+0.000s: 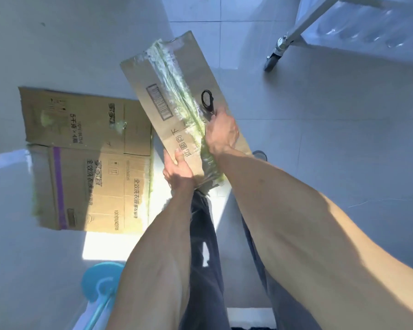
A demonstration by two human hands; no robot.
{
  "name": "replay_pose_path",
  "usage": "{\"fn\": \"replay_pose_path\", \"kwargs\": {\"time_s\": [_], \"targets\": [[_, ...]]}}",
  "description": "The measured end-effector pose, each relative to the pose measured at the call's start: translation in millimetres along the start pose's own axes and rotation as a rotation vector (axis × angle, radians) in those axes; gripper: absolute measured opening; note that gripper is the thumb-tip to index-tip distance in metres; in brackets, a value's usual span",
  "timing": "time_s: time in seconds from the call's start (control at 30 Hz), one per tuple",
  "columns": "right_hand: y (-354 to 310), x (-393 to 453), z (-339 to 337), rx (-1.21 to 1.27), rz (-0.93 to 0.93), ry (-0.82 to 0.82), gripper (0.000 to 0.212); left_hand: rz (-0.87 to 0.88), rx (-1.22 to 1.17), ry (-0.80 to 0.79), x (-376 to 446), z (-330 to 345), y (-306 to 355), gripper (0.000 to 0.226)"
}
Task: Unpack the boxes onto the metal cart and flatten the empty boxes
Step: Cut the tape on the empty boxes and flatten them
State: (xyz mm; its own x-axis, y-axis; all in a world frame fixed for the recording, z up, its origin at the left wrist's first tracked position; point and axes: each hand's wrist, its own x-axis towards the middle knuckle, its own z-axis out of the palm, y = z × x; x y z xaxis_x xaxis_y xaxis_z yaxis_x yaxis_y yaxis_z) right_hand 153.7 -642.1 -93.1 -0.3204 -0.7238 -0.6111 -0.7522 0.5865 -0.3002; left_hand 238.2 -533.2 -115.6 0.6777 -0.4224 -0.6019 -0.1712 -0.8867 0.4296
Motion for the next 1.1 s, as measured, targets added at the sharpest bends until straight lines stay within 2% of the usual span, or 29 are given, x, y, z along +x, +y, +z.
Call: {"fn": "replay_pose_path", "kwargs": {"time_s": [0.07,0.2,0.3,0.47,0.63,0.8,0.9,1.03,1.1], "targets": [[7,3,-1,-0.012,0.012,0.013,0.019,-0.002,0.033,-0.019,-4,13,-7,0.045],[32,10,2,-0.100,0.009,-0.035,0.018,-0.150,0.363,-0.212,7,23,-17,0.055],[40,16,-1,-0.106,-0.005,-0.059,0.016,-0.084,0.474,-0.210,17,22,-8,0.061],[17,24,0,-0.122,-0.094,-0.029,0.018,0.040,0.355,-0.106,41,18,23,0.076],[-30,29,18,-0.124,-0.234,0.064,0.017,0.078,0.285,-0.011,89,9,69,0.065],[-86,44,34,-0.080,-0.270,0.068,0.017,0.000,0.204,-0.067,134,-2,114,0.064],[-116,58,34,-0.129,-0.297,0.045,0.016,0.037,0.196,-0.129,159,-4,139,0.074],[-135,74,36,-0.207,-0.308,0.005,0.016,-0.005,0.165,-0.187,181,-5,162,0.089],[-137,77,38,-0.244,-0.337,-0.005,0.018,-0.024,0.180,-0.219,189,-5,166,0.082]]}}
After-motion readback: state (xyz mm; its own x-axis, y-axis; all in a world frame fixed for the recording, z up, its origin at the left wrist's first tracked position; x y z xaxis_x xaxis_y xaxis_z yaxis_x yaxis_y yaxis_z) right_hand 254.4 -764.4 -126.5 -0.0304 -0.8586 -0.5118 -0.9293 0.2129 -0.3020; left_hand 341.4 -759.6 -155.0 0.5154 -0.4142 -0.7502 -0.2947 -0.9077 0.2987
